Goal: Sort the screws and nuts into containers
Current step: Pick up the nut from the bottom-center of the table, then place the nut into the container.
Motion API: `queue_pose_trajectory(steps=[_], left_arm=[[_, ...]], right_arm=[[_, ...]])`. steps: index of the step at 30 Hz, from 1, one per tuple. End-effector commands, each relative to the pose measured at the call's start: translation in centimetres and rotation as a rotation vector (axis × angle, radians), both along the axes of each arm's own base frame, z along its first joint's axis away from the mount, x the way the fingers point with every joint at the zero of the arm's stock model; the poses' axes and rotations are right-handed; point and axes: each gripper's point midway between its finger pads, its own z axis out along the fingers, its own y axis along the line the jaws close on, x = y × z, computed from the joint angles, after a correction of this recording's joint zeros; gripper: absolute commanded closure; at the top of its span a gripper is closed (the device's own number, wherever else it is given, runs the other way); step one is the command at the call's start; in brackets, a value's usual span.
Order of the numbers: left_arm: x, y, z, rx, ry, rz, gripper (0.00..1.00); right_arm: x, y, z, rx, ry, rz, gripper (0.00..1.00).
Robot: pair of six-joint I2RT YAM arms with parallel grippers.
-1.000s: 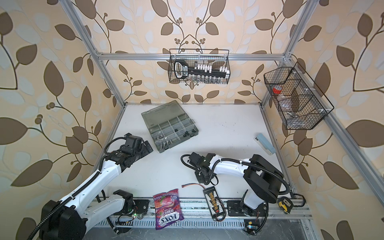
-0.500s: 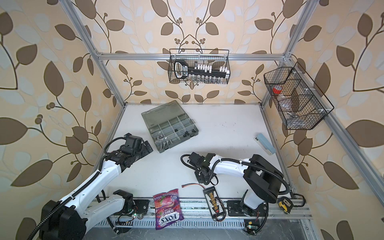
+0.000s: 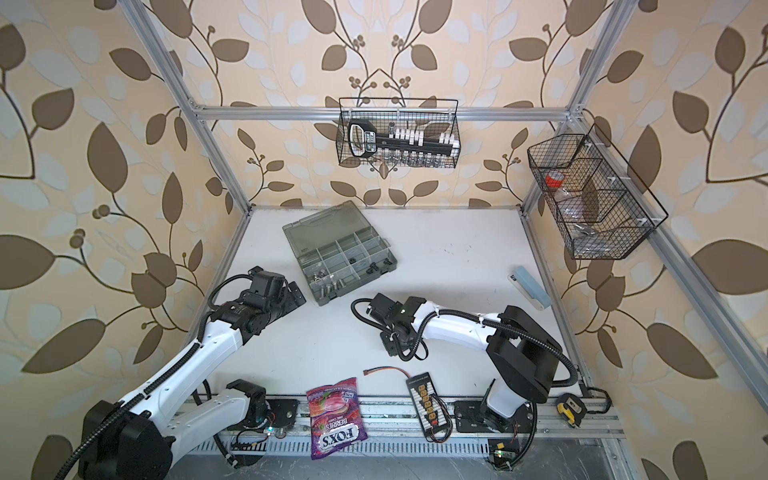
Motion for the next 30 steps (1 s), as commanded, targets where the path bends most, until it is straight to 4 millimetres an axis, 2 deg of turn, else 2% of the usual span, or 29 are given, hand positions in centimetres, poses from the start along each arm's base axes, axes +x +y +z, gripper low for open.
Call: queue_pose_trajectory(steps=[1,8,13,19,27,30], left_arm=[[0.3,0.8,1.5,0.013,-0.048,0.034,0.01],[0.2,0.7,1.3,0.008,-0.044,0.03,0.01],[0.3,0.6,1.5,0.012,-0.048,0.022,0.01],[0.3,0.7,1.6,0.013,-0.051,0.023,0.01],[0.6,0.6,2.1,0.012,-0.059,0.019,0.01],[0.6,0.6,2.2,0.016,-0.059,0.015,0.01]], right_arm=[[3.7,1.0,1.9,-0.003,-0.088,0.006,0.9],[13.0,5.1,7.5,0.13,-0.277,-0.029,0.9],[18.6,7.3,9.9,0.158,-0.375,-0.022,0.9],[22.8,9.0,10.1,0.164,-0.422,-0.019,0.9],[26.3,10.1,8.4,0.163,-0.443,-0.02,0.9],[27.0,11.1,7.6,0.187,-0.441,-0.011,0.9]])
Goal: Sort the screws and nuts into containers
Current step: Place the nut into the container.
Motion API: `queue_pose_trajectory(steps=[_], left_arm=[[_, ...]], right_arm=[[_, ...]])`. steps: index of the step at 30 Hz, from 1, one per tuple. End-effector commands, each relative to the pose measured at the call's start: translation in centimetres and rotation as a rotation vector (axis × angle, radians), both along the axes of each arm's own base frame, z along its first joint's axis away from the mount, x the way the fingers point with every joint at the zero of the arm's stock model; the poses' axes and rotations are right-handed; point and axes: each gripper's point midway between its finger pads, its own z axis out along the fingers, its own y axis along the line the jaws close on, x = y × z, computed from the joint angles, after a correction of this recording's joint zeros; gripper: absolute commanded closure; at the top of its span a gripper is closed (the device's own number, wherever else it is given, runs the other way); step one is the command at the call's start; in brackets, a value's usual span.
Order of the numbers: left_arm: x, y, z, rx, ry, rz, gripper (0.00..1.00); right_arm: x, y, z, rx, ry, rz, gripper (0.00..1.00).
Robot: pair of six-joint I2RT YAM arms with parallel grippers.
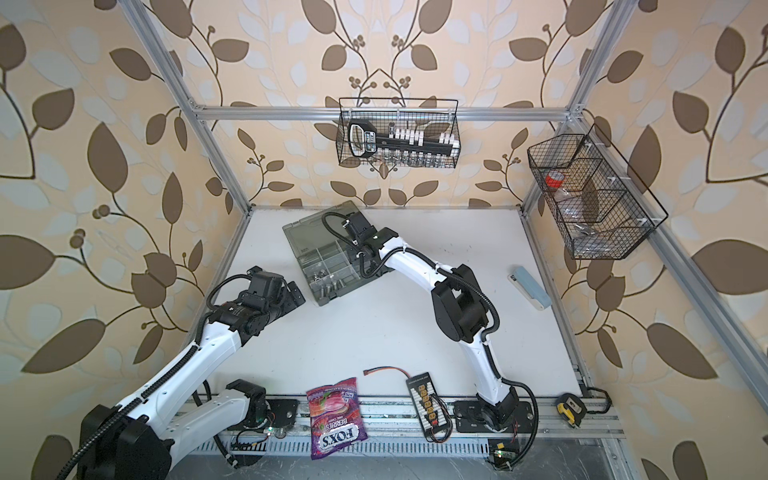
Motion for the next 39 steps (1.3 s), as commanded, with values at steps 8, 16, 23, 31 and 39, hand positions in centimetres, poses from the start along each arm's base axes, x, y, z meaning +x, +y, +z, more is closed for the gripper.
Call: queue_pose_trajectory(steps=[8,16,23,31,39], left_arm=[[0.5,0.6,2.0,0.021,-0.045,0.015,0.01],[0.4,0.7,1.8,0.027,-0.04,0.017,0.01],[0.5,0.7,1.8,0.028,-0.041,0.017,0.01],[0.5,0.9,2.2,0.038,-0.046,0.018,0.01],[0.3,1.6,4.3,0.092,-0.123,0.004,0.01]], right_arm=[[2.2,2.8,-3.2,0.031,-0.002,0.05,0.89],[4.1,2.0,-4.4,0.013,-0.015,0.021,0.79],[4.2,1.7,-3.4,0.007,-0.033,0.019,0.55],[3.7,0.8,0.1,0.018,-0.077,0.006,0.53],[1.7,-2.9,5.2,0.023,-0.161,-0.05,0.45]])
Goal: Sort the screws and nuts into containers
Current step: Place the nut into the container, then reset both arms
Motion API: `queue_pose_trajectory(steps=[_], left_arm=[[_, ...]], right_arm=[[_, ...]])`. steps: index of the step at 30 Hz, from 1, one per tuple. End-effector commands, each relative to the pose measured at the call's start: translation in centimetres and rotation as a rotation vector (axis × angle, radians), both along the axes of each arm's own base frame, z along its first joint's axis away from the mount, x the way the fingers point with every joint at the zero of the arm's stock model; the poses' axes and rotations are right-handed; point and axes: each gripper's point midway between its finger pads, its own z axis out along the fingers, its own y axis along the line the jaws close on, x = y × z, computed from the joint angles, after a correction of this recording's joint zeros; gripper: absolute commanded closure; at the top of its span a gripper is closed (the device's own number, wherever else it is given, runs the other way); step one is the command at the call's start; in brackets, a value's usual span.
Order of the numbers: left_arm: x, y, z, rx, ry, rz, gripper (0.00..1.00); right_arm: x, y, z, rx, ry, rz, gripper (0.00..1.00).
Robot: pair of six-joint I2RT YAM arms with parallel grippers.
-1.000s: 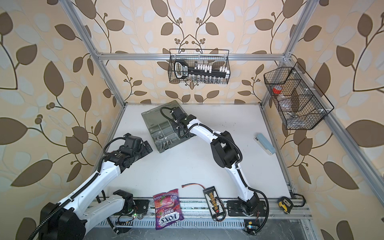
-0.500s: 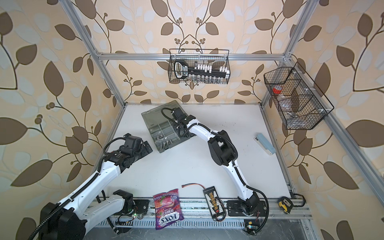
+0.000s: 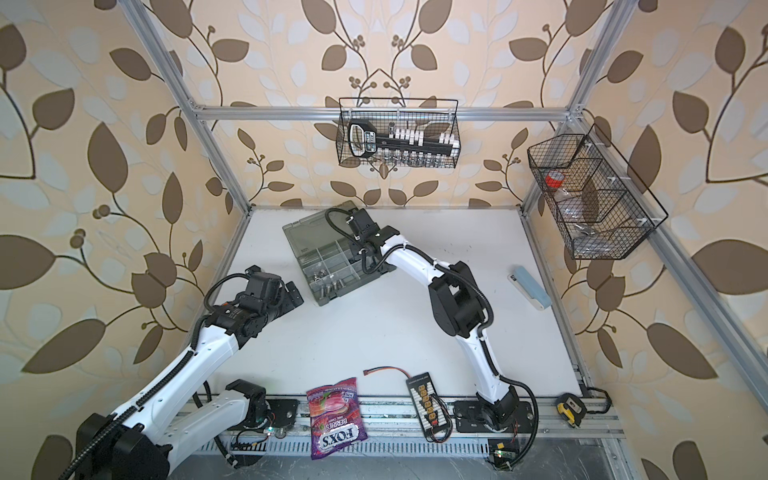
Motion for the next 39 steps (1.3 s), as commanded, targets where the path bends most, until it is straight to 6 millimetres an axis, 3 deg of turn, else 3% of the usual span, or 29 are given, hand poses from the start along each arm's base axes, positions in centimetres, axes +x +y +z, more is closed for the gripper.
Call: queue_pose_trajectory(steps=[1,6,11,12,18,23,29,35,39], left_arm=[[0.5,1.3,3.2,0.057,-0.091,0.024,0.01],[0.6,1.5,4.2,0.089,-0.151,0.004,0.01],[1.0,1.8,4.5,0.126,-0.209,-0.011,0.01],[1.1,1.9,4.4,0.136,-0.214,-0.011,0.01],[1.1,3.0,4.7,0.218,-0.26,0.007,0.01],[1.2,3.5,5.0,0.254,-0.353,0.021,0.01],[1.6,3.9,5.0,0.327,-0.407,0.009,0.01],[2.4,3.5,4.2,0.422,-0.503,-0.058,0.01],[2.8,3.0,3.5,0.477,-0.528,-0.116,0.01]], right_arm=[[-0.7,-2.3,4.0,0.029,-0.081,-0.047,0.44],[-2.7,-7.4,5.5,0.082,-0.11,-0.143,0.36],[-4.2,-14.8,6.6,0.146,-0.139,-0.286,0.03],[-4.4,-16.2,6.8,0.159,-0.149,-0.313,0.0],[-6.1,-24.4,7.2,0.172,-0.232,-0.506,0.0],[-7.5,-29.4,6.7,0.198,-0.326,-0.607,0.01],[-9.1,-32.7,6.4,0.135,-0.479,-0.644,0.0],[-11.6,-34.4,6.5,0.105,-0.67,-0.633,0.0],[-12.5,-35.9,5.4,0.094,-0.685,-0.662,0.0]])
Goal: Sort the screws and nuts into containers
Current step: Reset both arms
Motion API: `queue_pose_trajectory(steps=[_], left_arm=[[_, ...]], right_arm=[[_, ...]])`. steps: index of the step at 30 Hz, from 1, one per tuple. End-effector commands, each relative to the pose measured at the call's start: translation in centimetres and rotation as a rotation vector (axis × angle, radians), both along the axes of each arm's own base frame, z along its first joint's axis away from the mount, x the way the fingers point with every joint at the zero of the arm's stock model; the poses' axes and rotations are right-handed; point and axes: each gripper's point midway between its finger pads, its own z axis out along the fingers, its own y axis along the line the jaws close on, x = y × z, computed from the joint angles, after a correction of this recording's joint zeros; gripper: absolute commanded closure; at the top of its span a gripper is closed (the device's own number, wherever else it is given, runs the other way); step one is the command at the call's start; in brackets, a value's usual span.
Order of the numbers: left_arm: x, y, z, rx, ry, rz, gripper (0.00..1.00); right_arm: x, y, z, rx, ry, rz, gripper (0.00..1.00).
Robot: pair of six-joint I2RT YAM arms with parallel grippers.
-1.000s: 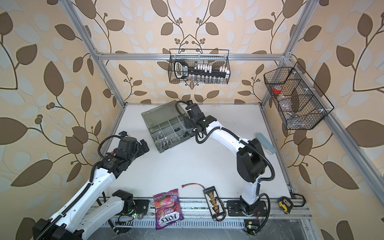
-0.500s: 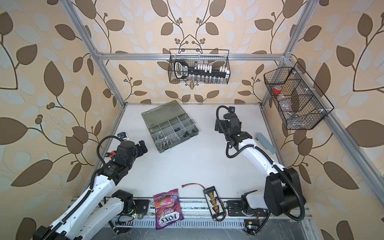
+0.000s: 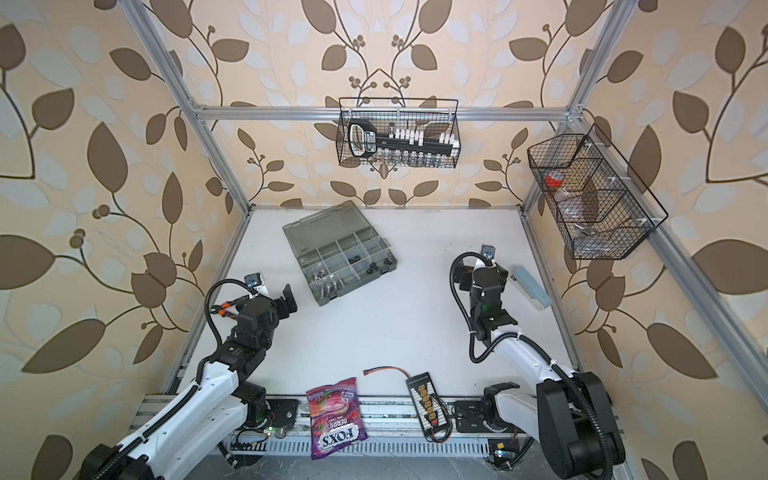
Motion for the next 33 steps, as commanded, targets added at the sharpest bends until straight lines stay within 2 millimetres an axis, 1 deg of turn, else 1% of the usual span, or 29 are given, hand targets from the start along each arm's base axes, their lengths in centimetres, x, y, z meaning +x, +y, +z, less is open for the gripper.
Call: queue_pose_trajectory(steps=[1,5,9,13,16,19,21,24,28,31,33], left_arm=[[1.3,0.0,2.9,0.072,-0.134,-0.027,0.01],[1.8,-0.1,1.6,0.075,-0.122,-0.07,0.01],[2.4,0.5,0.6,0.042,-0.11,-0.073,0.01],[3.1,1.4,-0.7,-0.003,-0.098,-0.072,0.01],[3.7,1.9,-1.2,-0.042,-0.101,-0.073,0.01],[4.3,1.8,-1.3,-0.07,-0.113,-0.094,0.01],[5.0,1.4,-1.4,-0.085,-0.121,-0.126,0.01],[5.9,1.4,-2.1,-0.072,-0.095,-0.134,0.01],[6.7,1.2,-3.0,-0.073,-0.071,-0.149,0.01],[7.5,1.2,-4.1,-0.083,-0.04,-0.156,0.01],[8.3,0.9,-5.3,-0.088,0.003,-0.175,0.01]], right_arm=[[-0.1,-1.6,2.2,-0.024,-0.118,-0.05,0.0],[-0.9,-3.2,1.4,-0.004,-0.15,-0.09,0.0],[-1.5,-4.7,0.8,0.04,-0.182,-0.112,0.0],[-2.0,-5.1,0.5,0.049,-0.213,-0.109,0.0],[-2.4,-5.4,0.1,0.066,-0.231,-0.12,0.01],[-2.6,-5.3,0.1,0.085,-0.252,-0.099,0.01],[-2.7,-5.1,0.3,0.082,-0.265,-0.086,0.0],[-2.7,-4.6,0.7,0.082,-0.288,-0.048,0.0],[-2.6,-4.2,0.6,0.079,-0.285,-0.025,0.01],[-2.8,-4.4,0.5,0.078,-0.285,-0.036,0.0],[-3.1,-4.6,0.4,0.077,-0.283,-0.045,0.0]])
